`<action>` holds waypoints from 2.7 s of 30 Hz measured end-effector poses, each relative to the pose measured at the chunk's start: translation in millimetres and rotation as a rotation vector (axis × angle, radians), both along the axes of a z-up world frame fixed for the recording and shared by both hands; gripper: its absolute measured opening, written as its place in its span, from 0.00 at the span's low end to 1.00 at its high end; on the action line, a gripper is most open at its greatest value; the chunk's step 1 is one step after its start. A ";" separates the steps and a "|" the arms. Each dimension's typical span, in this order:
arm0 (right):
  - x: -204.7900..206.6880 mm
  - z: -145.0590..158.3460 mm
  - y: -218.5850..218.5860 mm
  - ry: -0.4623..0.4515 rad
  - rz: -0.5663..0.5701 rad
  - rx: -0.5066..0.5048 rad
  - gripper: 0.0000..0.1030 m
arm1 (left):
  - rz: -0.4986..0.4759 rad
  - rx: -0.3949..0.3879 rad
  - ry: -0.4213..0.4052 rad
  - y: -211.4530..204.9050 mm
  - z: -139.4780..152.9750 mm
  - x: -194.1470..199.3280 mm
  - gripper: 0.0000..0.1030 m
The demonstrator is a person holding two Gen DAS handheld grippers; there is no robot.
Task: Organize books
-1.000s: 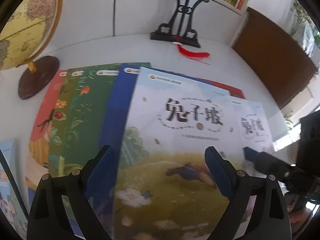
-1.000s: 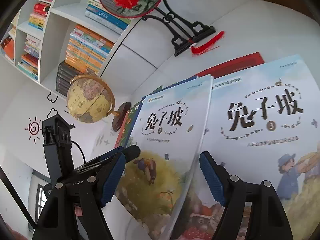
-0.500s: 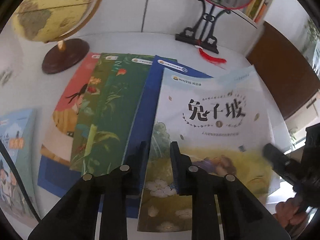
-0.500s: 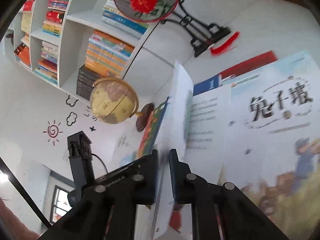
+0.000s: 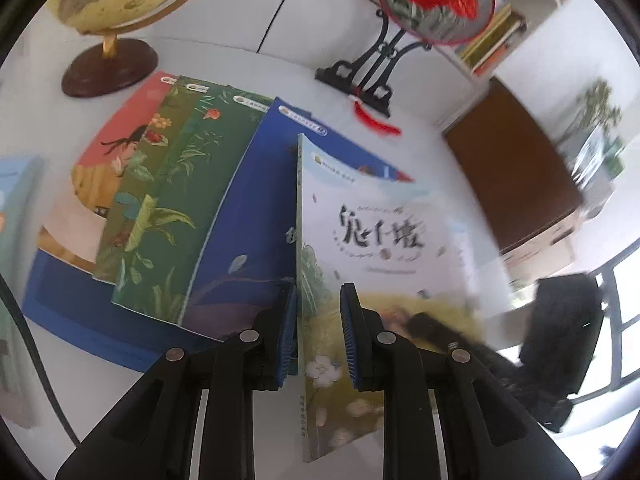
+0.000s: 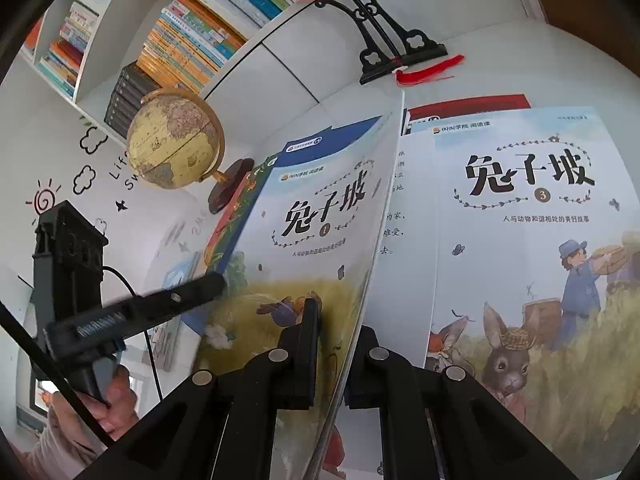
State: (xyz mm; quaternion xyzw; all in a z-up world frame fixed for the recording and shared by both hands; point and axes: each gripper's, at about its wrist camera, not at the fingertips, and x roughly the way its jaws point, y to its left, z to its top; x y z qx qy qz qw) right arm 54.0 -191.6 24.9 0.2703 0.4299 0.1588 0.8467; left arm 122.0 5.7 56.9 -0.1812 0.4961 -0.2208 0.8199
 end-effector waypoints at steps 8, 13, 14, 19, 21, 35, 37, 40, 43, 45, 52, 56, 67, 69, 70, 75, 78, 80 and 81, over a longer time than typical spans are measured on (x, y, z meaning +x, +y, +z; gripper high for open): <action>-3.3 -6.2 -4.7 -0.008 0.000 0.010 0.08 | -0.042 -0.087 -0.006 -13.9 11.8 0.0 0.18; -2.7 -3.7 -0.3 -0.012 0.001 -0.012 0.08 | -0.052 0.142 -0.014 -35.5 4.4 -0.3 0.08; -3.1 -3.5 0.1 -0.012 0.000 -0.015 0.08 | -0.044 0.136 -0.014 -34.5 5.3 0.0 0.08; -7.9 7.9 5.7 -0.042 0.003 -0.064 0.08 | -0.051 0.114 -0.041 -29.5 14.6 -0.9 0.08; -13.1 16.8 4.8 -0.071 -0.009 -0.054 0.08 | -0.049 0.088 -0.041 -24.2 17.1 -1.1 0.08; -9.5 59.2 43.3 -0.144 0.013 -0.096 0.08 | -0.003 0.074 -0.110 19.6 48.6 -9.6 0.07; -7.1 64.5 55.1 -0.156 0.026 -0.114 0.08 | 0.008 0.071 -0.122 32.6 53.4 -12.0 0.07; -2.3 69.9 72.1 -0.165 0.038 -0.093 0.08 | 0.028 0.063 -0.133 52.9 57.7 -14.0 0.07; 0.2 76.4 90.5 -0.179 0.056 -0.096 0.08 | 0.045 0.054 -0.144 72.1 61.6 -17.2 0.07; 1.9 81.2 103.5 -0.189 0.070 -0.094 0.08 | 0.063 0.041 -0.153 86.1 64.6 -19.0 0.07; 10.1 94.2 150.0 -0.211 0.125 -0.088 0.08 | 0.128 0.025 -0.169 140.7 73.8 -24.8 0.07; 18.4 102.4 181.1 -0.233 0.168 -0.080 0.08 | 0.185 0.024 -0.185 177.7 79.3 -29.5 0.07; 52.1 88.8 287.6 -0.219 0.341 -0.023 0.08 | 0.359 0.061 -0.117 275.9 42.9 -44.5 0.07; 53.8 78.7 306.2 -0.215 0.356 -0.039 0.08 | 0.396 0.059 -0.105 291.1 26.4 -46.9 0.08; 55.6 72.1 313.8 -0.201 0.362 -0.035 0.08 | 0.407 0.067 -0.095 296.1 18.8 -47.5 0.08; 65.6 26.3 341.0 -0.074 0.342 -0.010 0.08 | 0.471 0.044 -0.011 326.5 -27.2 -45.4 0.08; 69.5 8.5 350.0 -0.021 0.341 -0.024 0.08 | 0.483 0.034 0.002 330.0 -37.6 -44.9 0.08; 71.3 0.6 353.0 -0.006 0.339 -0.036 0.08 | 0.486 0.038 0.001 330.0 -38.4 -46.3 0.08; 72.6 -0.8 352.3 -0.001 0.340 -0.033 0.08 | 0.484 0.048 -0.001 329.2 -38.5 -46.9 0.08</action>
